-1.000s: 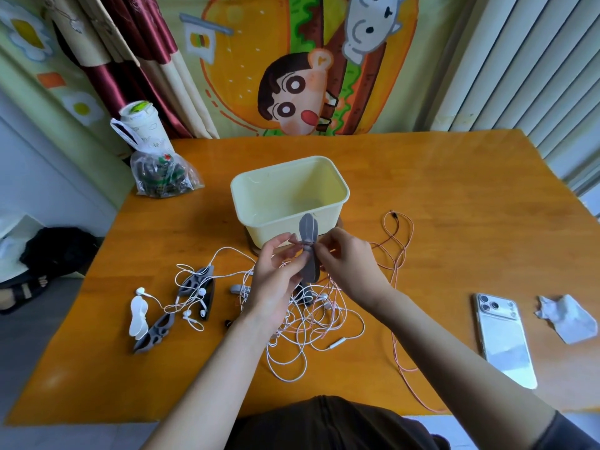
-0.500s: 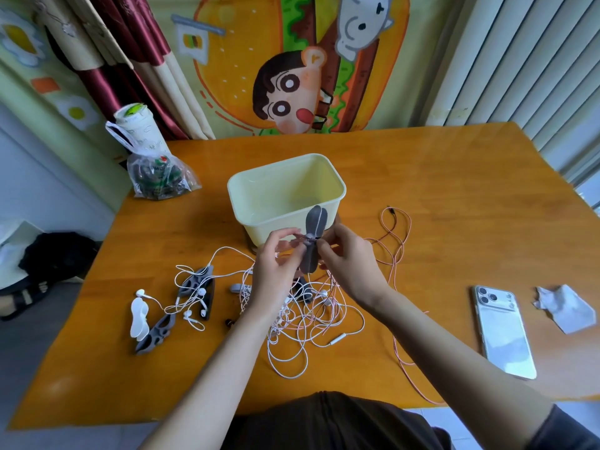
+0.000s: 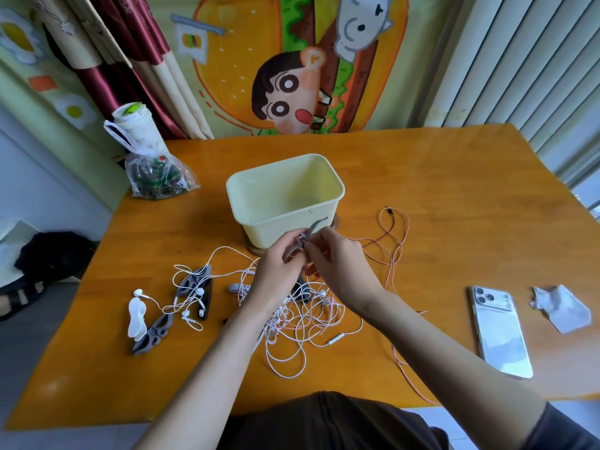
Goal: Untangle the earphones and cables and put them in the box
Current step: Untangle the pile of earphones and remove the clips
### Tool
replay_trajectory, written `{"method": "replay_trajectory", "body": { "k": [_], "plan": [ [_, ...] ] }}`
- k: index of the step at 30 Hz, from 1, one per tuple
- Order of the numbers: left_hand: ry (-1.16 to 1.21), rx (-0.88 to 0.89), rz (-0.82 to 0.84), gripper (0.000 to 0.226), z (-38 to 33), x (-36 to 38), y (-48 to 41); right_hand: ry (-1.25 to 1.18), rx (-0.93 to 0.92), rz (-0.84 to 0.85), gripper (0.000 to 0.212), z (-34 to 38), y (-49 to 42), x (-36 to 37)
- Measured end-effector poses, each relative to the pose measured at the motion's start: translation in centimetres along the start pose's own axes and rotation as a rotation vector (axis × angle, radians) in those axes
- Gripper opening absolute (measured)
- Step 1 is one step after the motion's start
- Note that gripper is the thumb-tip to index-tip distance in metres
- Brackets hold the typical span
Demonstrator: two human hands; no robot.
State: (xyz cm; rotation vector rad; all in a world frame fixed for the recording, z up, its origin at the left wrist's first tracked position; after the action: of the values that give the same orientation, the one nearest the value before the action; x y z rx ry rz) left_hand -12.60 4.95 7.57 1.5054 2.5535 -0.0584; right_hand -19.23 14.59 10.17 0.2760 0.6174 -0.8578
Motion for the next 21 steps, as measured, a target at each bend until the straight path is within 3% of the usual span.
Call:
{"method": "replay_trajectory", "body": {
  "k": [11, 21],
  "plan": [
    [0.086, -0.13, 0.096, 0.016, -0.1, -0.8, -0.2, 0.082, -0.076, 0.03, 0.014, -0.1, 0.7, -0.3],
    [0.167, -0.072, 0.124, 0.03, 0.2, -1.5, -0.2, 0.227, -0.242, 0.025, 0.019, 0.7, 1.3, -1.0]
  ]
}}
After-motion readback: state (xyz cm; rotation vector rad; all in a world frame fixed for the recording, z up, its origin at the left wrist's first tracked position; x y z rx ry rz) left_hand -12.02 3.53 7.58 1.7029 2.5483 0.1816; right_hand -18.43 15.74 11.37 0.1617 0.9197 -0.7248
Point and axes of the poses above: each hand's wrist, its own y-axis away from the middle knuckle, its own x-axis out of the palm, z = x × y, the point moved 5 cm from there along -y, towards the middle knuckle, and after that the axes turned 8 degrees about x, right-handed, at the moved point
